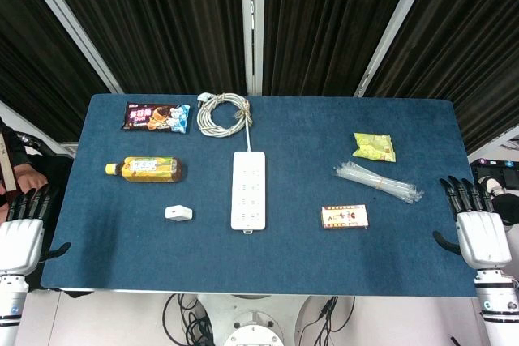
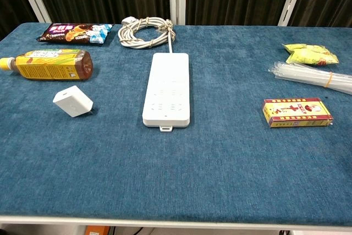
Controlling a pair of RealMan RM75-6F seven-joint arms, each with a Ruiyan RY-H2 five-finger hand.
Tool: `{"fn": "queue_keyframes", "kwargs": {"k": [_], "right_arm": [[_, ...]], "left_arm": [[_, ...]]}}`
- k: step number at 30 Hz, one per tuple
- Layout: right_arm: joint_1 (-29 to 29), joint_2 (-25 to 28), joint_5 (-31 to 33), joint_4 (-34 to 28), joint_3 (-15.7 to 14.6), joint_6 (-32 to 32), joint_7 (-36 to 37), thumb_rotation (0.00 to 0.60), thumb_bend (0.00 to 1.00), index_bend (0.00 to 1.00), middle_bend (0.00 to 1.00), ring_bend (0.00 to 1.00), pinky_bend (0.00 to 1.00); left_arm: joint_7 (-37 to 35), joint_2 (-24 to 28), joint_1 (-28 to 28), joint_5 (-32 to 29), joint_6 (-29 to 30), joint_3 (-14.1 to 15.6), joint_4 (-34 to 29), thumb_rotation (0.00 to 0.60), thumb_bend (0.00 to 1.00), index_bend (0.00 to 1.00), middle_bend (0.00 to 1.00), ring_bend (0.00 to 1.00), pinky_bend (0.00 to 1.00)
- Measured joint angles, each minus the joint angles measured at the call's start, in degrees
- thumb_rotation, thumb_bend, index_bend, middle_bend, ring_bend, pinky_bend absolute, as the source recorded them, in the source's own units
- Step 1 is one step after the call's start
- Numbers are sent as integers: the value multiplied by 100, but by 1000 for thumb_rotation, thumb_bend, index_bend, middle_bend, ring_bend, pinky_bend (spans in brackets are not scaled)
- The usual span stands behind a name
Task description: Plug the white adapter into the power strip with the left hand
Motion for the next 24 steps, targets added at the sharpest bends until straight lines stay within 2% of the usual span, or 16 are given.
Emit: {"fn": "queue_keyframes", "kwargs": {"k": [15, 20, 24], "right_arm": [[3, 51, -51, -10, 20, 100, 105, 600, 74, 0, 59, 0, 0], [-36, 190, -128, -50, 65, 279, 125, 600, 73, 0, 60, 0, 0], [-41, 327, -161, -134, 124, 354, 119, 600, 73, 0, 60, 0, 0]], "left_arm": [[-64, -104, 98, 270, 275, 52, 84, 600, 0, 40, 0, 0, 0], [-55, -60, -135, 585, 126, 52, 25, 600, 0, 40, 0, 0, 0], [-136, -34, -443, 824, -230, 63, -24, 600, 0, 64, 8, 0, 0]]}}
